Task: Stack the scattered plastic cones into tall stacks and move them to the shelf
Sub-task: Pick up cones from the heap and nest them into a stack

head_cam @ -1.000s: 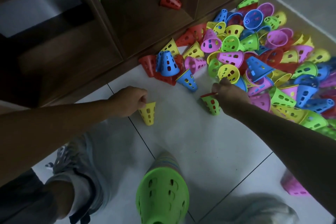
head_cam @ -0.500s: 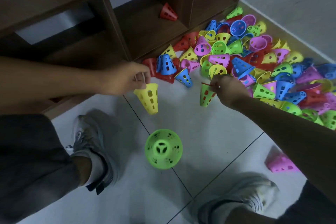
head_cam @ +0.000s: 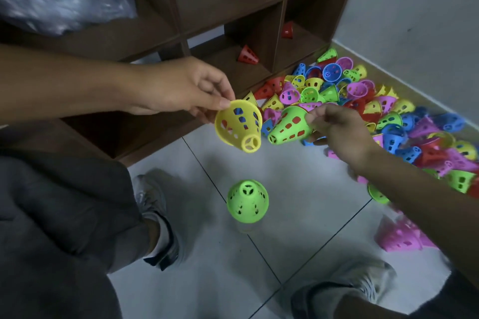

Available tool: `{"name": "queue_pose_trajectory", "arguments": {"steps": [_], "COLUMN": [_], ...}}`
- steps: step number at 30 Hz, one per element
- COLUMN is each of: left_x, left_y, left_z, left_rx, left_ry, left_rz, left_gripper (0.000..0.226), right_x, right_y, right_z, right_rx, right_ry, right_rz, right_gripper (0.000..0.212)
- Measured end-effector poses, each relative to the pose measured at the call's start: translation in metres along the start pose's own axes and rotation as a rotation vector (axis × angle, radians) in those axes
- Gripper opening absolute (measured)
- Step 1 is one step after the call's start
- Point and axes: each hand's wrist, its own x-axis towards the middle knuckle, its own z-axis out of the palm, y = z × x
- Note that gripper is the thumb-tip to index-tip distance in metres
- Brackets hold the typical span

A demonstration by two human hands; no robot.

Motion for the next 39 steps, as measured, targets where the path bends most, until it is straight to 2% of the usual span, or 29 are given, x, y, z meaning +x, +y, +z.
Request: {"name": "queue_pose_trajectory", "arguments": {"steps": [3,6,11,18,25,29,34,36,39], "left_x": [-0.005,-0.005,-0.003,-0.006,-0.006,-0.007,-0.006,-0.006,-0.007], "left_y": [0.002,-0.002,-0.015,-0.036,-0.059,-0.075,-0.086,-0.084,-0.069], "left_z": [0.004,0.012,0.029,0.049,0.069,0.081,0.09,0.088,0.081], "left_rx": [-0.103,-0.123,-0.124,-0.149,-0.183,-0.188,-0.068,0.088,0.335], "left_ry": [-0.125,-0.231,-0.311,-0.3,-0.24,-0.204,-0.196,-0.188,-0.067], "left_rz": [-0.067,-0.097,-0.145,-0.224,-0.295,-0.319,-0.279,-0.192,-0.002], "left_gripper": [0.021,0.018,0.018,0.027,0.006,0.006,0.002,0.001,0.013], "right_x": [-0.019,-0.04,-0.071,-0.094,-0.098,-0.1,-0.106,-0.109,-0.113], "right_y": [-0.013,-0.02,-0.018,-0.013,-0.015,-0.02,-0.028,-0.031,-0.035], "right_z": [-0.008,-0.017,-0.027,-0.018,-0.002,0.008,0.018,0.02,0.025], "right_rx": [0.108,0.206,0.31,0.413,0.539,0.62,0.68,0.692,0.712], "right_ry": [0.0,0.027,0.05,0.052,0.011,-0.05,-0.105,-0.111,-0.124], "right_rz": [0.029,0.061,0.131,0.225,0.279,0.29,0.306,0.31,0.316], "right_gripper": [0.012,0.011,0.015,0.011,0.009,0.011,0.013,0.012,0.015]}}
